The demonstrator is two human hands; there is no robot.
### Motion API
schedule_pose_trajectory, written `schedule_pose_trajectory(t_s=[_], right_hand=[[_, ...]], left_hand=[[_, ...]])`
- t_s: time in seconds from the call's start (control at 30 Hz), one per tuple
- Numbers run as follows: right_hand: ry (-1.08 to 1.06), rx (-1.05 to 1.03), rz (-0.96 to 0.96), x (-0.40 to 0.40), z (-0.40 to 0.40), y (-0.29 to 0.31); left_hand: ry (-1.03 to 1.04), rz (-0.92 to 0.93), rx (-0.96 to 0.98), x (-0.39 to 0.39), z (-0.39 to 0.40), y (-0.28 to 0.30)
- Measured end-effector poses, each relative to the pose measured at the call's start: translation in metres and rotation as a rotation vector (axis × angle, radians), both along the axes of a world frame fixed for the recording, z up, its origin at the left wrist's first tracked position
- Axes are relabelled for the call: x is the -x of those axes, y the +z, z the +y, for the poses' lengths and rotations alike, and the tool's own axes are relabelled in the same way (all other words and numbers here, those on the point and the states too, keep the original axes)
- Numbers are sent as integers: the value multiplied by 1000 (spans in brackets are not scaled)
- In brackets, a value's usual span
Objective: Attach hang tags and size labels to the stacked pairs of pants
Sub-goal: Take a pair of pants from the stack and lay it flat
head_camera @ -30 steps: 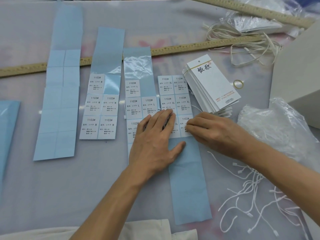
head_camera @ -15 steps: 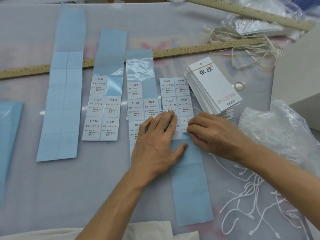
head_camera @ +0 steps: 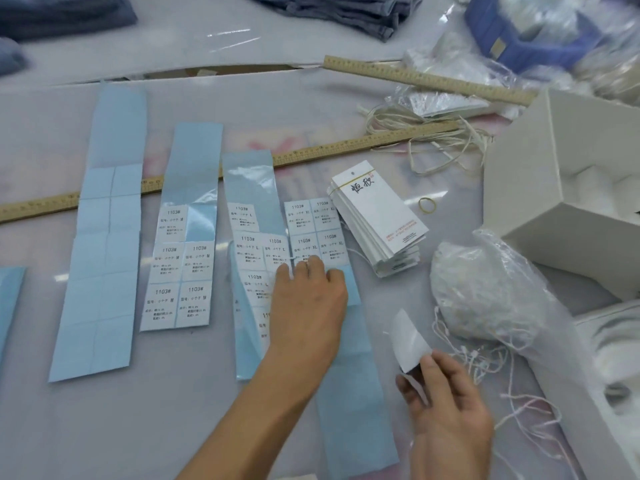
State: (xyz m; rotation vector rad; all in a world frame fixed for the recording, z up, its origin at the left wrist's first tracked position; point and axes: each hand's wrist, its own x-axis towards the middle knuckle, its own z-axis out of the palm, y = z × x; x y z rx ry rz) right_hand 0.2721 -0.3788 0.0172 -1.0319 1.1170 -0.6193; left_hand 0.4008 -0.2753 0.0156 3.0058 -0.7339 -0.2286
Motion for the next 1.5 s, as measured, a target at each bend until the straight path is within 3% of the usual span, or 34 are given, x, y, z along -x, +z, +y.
schedule_pose_trajectory(t_s=[0.2,0.33,0.53,0.6,0.73,1.0,1.2,1.43,1.5], right_hand=[[-12,4,-50,11,-22,23],[62,-54,-124,2,-37,40],[90,-86,-202,-7,-49,64],[92,-84,-220,-7,-51,68],[66,-113,-191,1,-49,65],[-13,-159,-99,20,-42,42],[-9,-136,-65,30,-35,36],[-15,-143,-24,47,-39,35],[-20,-139,-10,52,-40,35]], left_hand=[[-88,35,24,18,-9,19],[105,127,114,17,-5,17],[-16,-193,459,2,-57,46],[-94,-248,393,-13,-75,51],[-156,-139,213,-29,-84,49],[-200,-162,197,-35,-84,47],[139,-108,475,-46,-83,52],[406,234,961,-56,-71,51],[428,276,1012,-58,-67,50]])
